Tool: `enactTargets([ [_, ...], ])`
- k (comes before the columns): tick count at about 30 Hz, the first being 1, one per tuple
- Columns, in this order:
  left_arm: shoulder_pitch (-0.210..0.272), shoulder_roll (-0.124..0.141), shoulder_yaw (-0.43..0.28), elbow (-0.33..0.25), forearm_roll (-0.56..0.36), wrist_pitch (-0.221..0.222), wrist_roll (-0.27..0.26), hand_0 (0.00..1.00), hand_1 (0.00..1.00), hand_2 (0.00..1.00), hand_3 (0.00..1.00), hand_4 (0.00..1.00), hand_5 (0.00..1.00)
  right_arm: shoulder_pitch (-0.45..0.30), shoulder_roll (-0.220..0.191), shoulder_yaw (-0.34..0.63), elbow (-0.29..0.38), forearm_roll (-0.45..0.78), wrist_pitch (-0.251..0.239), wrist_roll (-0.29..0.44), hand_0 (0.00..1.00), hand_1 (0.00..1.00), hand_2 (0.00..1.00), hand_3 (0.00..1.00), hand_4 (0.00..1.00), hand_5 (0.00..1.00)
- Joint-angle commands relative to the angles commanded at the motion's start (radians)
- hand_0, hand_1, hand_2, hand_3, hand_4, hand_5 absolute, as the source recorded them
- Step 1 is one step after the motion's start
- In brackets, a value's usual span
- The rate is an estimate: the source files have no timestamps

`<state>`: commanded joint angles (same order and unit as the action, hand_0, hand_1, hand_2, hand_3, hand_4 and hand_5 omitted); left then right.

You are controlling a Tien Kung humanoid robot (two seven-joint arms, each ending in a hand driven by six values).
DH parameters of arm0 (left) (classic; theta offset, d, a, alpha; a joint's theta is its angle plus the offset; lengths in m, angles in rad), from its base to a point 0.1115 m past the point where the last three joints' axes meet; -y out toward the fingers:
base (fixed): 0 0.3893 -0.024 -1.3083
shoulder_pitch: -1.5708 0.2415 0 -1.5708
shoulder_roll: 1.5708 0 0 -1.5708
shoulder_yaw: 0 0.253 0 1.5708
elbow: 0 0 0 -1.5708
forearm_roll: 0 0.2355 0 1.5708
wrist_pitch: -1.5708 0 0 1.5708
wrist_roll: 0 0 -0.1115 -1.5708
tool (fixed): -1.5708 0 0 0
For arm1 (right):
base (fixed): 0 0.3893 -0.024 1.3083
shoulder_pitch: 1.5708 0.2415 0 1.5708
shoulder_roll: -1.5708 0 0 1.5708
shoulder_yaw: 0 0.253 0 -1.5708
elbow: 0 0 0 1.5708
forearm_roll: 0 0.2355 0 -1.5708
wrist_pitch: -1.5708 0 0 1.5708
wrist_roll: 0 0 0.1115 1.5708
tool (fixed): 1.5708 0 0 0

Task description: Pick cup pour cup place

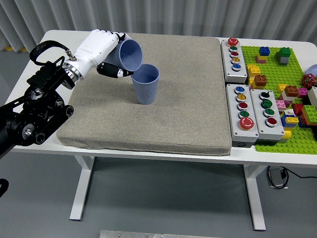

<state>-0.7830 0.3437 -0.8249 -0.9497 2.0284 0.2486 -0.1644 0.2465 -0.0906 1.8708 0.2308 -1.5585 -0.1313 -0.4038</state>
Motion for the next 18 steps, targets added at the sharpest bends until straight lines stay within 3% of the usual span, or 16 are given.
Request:
enactTargets([
  [18,-0.017,0.009,0.033,0.002,0.083,0.026,0.042,0.451,0.487,0.578,0.535,0.822,0.262,-0.004,0.0,-0.002,0.0,0.001,-0.001,-0.001,0.695,0.675,0.61,0.61,0.002,0.322],
])
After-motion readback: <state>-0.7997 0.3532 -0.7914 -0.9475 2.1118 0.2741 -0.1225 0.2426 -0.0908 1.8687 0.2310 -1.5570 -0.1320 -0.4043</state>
